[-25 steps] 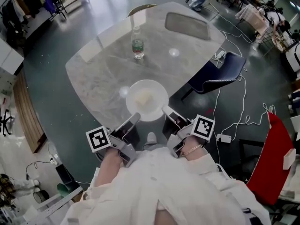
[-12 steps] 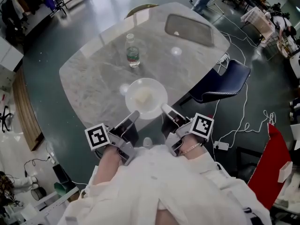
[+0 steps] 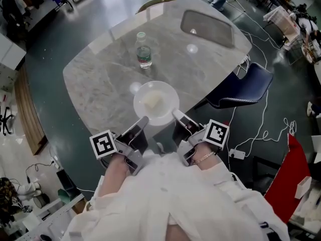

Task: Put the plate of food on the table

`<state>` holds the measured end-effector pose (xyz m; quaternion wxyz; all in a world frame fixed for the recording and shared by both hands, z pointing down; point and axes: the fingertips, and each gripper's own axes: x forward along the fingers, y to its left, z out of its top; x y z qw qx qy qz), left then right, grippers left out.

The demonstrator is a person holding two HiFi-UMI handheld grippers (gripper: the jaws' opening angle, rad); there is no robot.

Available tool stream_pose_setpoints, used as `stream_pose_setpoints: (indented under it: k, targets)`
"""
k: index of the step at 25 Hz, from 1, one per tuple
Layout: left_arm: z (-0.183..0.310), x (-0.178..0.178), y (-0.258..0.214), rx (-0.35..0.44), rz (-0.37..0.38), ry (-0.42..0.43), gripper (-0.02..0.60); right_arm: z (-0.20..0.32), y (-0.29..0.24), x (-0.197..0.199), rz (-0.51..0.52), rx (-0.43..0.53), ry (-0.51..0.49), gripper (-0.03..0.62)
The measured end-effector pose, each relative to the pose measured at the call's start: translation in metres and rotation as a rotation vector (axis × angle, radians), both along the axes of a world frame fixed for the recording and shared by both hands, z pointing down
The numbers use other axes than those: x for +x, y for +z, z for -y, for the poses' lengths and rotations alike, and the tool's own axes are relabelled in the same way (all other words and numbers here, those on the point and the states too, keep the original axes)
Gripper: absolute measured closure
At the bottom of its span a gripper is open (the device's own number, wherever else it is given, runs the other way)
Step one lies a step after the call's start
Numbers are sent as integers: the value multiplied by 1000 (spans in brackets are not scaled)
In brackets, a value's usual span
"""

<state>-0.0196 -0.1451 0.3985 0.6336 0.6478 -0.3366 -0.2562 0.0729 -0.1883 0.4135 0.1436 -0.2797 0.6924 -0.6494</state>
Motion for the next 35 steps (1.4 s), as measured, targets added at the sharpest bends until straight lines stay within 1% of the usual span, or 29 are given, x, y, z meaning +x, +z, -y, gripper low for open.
stream_pose_setpoints:
  k: [7, 12, 15, 18, 21, 24, 30, 35]
  targets:
    - [8, -8, 4, -17, -4, 30, 555, 6, 6, -7, -8, -23, 30, 580]
    - [20, -23, 0, -24, 13, 56, 555, 14, 3, -21, -27, -29, 42, 580]
    - [26, -25, -4, -16, 27, 73, 555, 16, 2, -23, -32, -31, 52, 580]
    - [28, -25, -6, -11, 18, 76, 555, 15, 7, -23, -35, -44, 68, 579]
    - [30, -31, -5, -25, 4, 77, 555, 18, 8, -28, -43, -42, 73, 579]
    - [32, -35, 0, -36, 6, 81, 555, 21, 11, -32, -57, -43, 69, 579]
    - [37, -42, 6, -48, 9, 94, 555, 27, 13, -38, -52, -47, 77, 579]
    - [44, -41, 7, -51, -1, 107, 555, 33, 15, -39, -54, -49, 80, 579]
